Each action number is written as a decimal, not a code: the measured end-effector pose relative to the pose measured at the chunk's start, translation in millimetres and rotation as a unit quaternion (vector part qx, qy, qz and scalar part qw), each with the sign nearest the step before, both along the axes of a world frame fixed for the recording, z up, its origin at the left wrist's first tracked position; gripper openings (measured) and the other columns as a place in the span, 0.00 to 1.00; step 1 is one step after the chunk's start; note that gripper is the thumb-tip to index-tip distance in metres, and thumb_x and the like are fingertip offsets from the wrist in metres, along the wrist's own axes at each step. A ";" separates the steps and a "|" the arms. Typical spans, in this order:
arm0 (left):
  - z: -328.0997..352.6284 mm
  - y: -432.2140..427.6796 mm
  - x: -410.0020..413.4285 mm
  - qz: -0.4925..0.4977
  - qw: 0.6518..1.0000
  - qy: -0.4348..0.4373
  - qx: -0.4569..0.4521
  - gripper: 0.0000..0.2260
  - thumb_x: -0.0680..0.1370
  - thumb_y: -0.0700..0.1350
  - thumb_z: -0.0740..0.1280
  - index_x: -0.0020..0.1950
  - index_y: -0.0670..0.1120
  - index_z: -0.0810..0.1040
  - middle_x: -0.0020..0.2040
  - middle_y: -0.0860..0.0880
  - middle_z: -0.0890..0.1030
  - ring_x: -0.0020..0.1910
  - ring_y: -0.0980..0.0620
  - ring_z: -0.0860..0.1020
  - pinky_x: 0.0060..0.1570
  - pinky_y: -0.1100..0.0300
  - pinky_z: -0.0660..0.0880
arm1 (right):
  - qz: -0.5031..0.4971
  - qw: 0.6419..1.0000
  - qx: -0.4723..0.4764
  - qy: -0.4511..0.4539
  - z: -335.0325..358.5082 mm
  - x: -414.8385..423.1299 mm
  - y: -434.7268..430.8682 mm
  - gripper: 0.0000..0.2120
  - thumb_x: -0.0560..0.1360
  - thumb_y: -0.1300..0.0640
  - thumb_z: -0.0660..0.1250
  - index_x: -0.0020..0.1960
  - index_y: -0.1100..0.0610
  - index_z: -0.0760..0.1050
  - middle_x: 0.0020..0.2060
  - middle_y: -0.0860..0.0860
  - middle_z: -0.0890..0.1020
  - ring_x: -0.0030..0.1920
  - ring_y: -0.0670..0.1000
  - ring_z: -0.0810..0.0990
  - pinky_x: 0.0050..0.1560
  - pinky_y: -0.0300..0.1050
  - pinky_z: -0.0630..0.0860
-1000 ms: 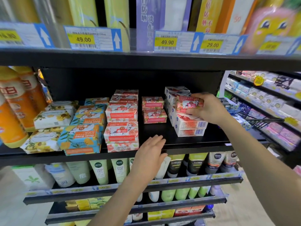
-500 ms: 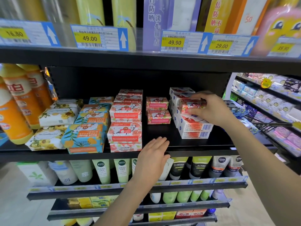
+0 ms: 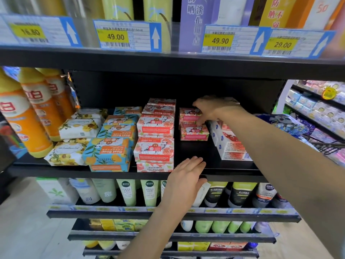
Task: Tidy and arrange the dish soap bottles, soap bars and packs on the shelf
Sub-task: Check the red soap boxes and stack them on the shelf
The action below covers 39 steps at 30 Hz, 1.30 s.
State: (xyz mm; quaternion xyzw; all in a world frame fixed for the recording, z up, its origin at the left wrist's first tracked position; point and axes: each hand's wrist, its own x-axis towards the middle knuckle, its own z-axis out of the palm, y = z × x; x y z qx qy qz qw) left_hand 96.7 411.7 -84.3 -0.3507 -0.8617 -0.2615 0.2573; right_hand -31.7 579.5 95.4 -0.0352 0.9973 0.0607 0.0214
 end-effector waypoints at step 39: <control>62.1 -83.1 91.0 -0.121 0.682 -0.509 0.511 0.21 0.76 0.43 0.70 0.69 0.45 0.77 0.57 0.45 0.86 0.58 0.47 0.84 0.60 0.53 0.80 | 0.085 0.777 -0.597 0.178 -102.4 247.2 -53.2 0.34 0.70 0.56 0.79 0.73 0.48 0.72 0.70 0.42 0.75 0.73 0.46 0.72 0.69 0.47 0.74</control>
